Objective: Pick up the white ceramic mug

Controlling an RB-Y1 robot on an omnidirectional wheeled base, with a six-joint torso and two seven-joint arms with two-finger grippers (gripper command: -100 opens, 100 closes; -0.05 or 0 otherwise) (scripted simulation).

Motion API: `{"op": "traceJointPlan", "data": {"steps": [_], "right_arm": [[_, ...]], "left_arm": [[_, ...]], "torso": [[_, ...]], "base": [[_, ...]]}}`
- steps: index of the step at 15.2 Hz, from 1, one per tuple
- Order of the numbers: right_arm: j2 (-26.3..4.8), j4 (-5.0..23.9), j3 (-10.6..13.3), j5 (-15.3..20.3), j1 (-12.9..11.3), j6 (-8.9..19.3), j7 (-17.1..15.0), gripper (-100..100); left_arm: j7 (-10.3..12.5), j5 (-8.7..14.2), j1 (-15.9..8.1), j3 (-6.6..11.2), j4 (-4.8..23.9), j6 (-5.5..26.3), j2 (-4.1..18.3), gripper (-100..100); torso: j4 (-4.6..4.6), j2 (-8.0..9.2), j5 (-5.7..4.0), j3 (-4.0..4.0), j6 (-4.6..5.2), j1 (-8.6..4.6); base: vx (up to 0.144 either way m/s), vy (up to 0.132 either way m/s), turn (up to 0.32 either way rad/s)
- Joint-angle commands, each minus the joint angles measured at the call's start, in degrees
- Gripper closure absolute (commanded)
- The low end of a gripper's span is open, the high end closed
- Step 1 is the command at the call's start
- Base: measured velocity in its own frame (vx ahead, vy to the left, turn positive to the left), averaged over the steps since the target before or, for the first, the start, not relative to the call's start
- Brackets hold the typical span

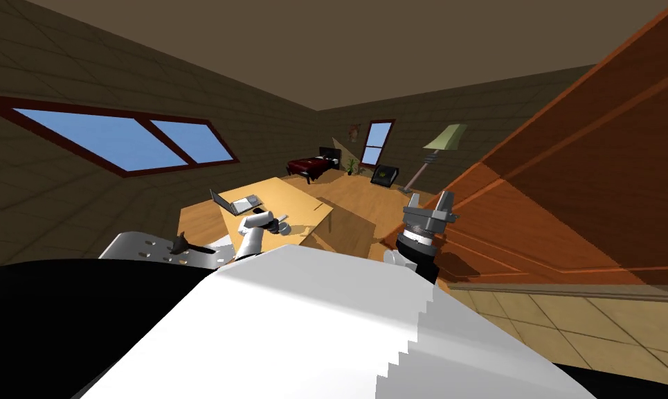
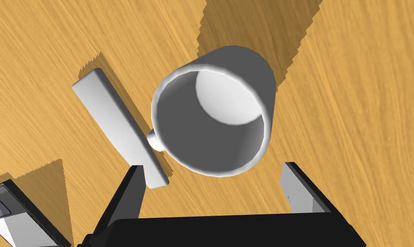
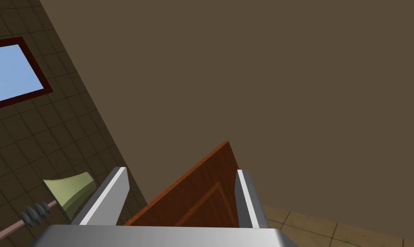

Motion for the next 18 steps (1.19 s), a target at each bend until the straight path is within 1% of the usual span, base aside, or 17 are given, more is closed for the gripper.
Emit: {"op": "traceJointPlan", "data": {"steps": [1,2,3,4,5,6,7,8,9,11,13,14,15,18], "right_arm": [[0.0,0.0,0.0,0.0,0.0,0.0,0.0,0],[0.0,0.0,0.0,0.0,0.0,0.0,0.0,0],[0.0,0.0,0.0,0.0,0.0,0.0,0.0,0],[0.0,0.0,0.0,0.0,0.0,0.0,0.0,0],[0.0,0.0,0.0,0.0,0.0,0.0,0.0,0],[0.0,0.0,0.0,0.0,0.0,0.0,0.0,0],[0.0,0.0,0.0,0.0,0.0,0.0,0.0,0],[0.0,0.0,0.0,0.0,0.0,0.0,0.0,0],[0.0,0.0,0.0,0.0,0.0,0.0,0.0,0],[0.0,0.0,0.0,0.0,0.0,0.0,0.0,0],[0.0,0.0,0.0,0.0,0.0,0.0,0.0,0],[0.0,0.0,0.0,0.0,0.0,0.0,0.0,0],[0.0,0.0,0.0,0.0,0.0,0.0,0.0,0],[0.0,0.0,0.0,0.0,0.0,0.0,0.0,0]], "left_arm": [[0.0,0.5,-0.1,0.77,1.1,2.7,0.4,-100],[0.2,0.9,-0.5,1.48,2.7,4.0,0.7,-100],[0.2,0.9,-0.5,1.48,2.7,4.9,0.7,-100],[0.4,1.2,-0.9,2.11,4.2,6.3,1.0,-100],[0.4,1.2,-0.9,2.11,4.2,6.9,1.0,-100],[0.6,1.5,-1.1,2.67,5.5,8.3,1.2,-100],[0.6,1.5,-1.1,2.67,5.5,8.7,1.2,-100],[0.7,1.7,-1.3,3.16,6.7,10.0,1.5,-100],[0.7,1.7,-1.3,3.16,6.7,10.2,1.5,-100],[1.0,2.0,-1.6,3.90,8.6,12.6,1.9,-100],[1.2,2.2,-1.7,4.31,9.7,13.9,2.1,-100],[1.2,2.0,-1.8,3.99,8.9,13.1,2.0,-100],[1.3,1.9,-1.8,3.48,10.3,11.5,1.6,-100],[1.5,1.8,-1.7,2.92,11.5,9.7,1.1,-100]], "torso": [[0.00,0.00,0.00,0.00,0.00,0.00],[0.00,0.00,0.00,0.00,-0.02,0.01],[0.00,0.00,0.00,0.00,0.00,0.03],[0.00,0.00,0.01,0.00,-0.03,0.04],[0.00,0.01,0.01,0.00,-0.03,0.05],[0.00,0.01,0.01,0.00,-0.03,0.04],[0.00,0.00,0.01,0.00,-0.01,0.04],[0.00,-0.02,0.01,-0.01,-0.03,0.03],[-0.01,-0.03,0.01,-0.01,-0.03,0.03],[-0.01,-0.04,0.00,-0.02,-0.04,0.03],[0.00,-0.02,0.01,-0.01,-0.02,0.09],[0.00,-0.03,0.02,-0.01,-0.04,0.10],[-0.01,-0.04,0.01,-0.02,-0.06,0.05],[-0.02,-0.10,-0.01,-0.05,-0.06,-0.06]], "base": [[-0.015,0.040,-0.216],[-0.014,0.044,-0.247],[-0.016,0.044,-0.173],[-0.018,0.044,-0.161],[-0.018,0.040,-0.138],[-0.017,0.037,-0.195],[-0.010,0.039,-0.149],[-0.007,0.037,-0.135],[-0.008,0.038,-0.111],[-0.008,0.043,-0.148],[-0.016,0.058,-0.159],[-0.006,0.033,-0.047],[-0.001,0.020,0.012],[0.004,0.013,0.020]]}}
